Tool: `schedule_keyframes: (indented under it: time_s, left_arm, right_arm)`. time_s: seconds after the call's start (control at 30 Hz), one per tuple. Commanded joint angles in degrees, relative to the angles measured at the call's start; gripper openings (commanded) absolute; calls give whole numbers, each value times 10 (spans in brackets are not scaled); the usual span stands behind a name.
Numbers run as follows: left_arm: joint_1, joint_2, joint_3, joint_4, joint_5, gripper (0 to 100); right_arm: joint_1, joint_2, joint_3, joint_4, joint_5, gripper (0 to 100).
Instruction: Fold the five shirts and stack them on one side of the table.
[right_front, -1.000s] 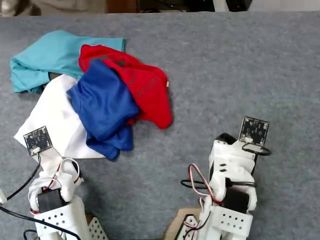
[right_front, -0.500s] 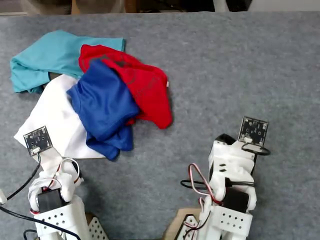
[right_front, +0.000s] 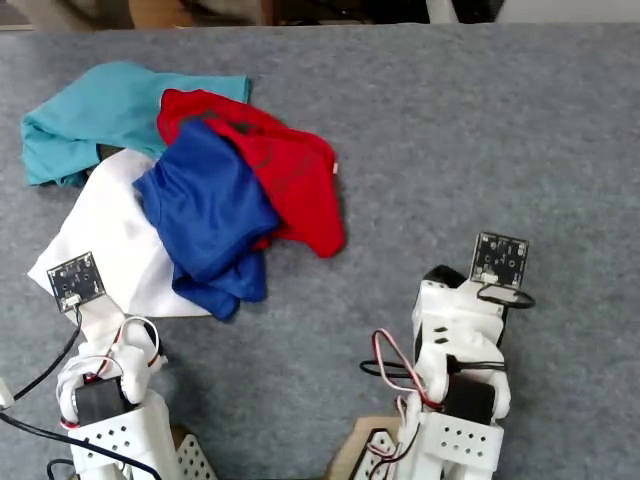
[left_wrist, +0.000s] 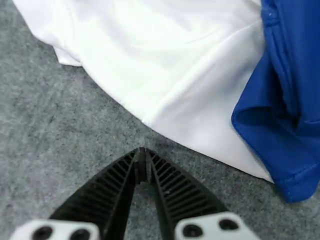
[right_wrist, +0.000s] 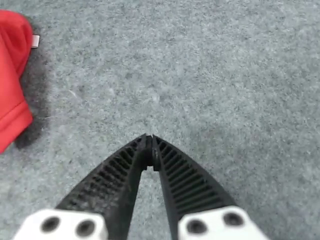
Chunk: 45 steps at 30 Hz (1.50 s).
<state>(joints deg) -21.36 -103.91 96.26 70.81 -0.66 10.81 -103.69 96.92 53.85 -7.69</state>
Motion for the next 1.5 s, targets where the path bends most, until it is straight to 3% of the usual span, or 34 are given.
schedule_keyframes:
  time_s: [0.0,0.77,1.47]
  left_arm:
    - [6,-4,6,-10,2,19]
    - [6,-4,6,-10,2,19]
    - [6,-4,6,-10,2,19]
  right_arm:
    - [-5,-40,0,-15,-5,5]
    - [-2,-39,0,52,-4,5]
    - [-2,-36,0,51,-4,5]
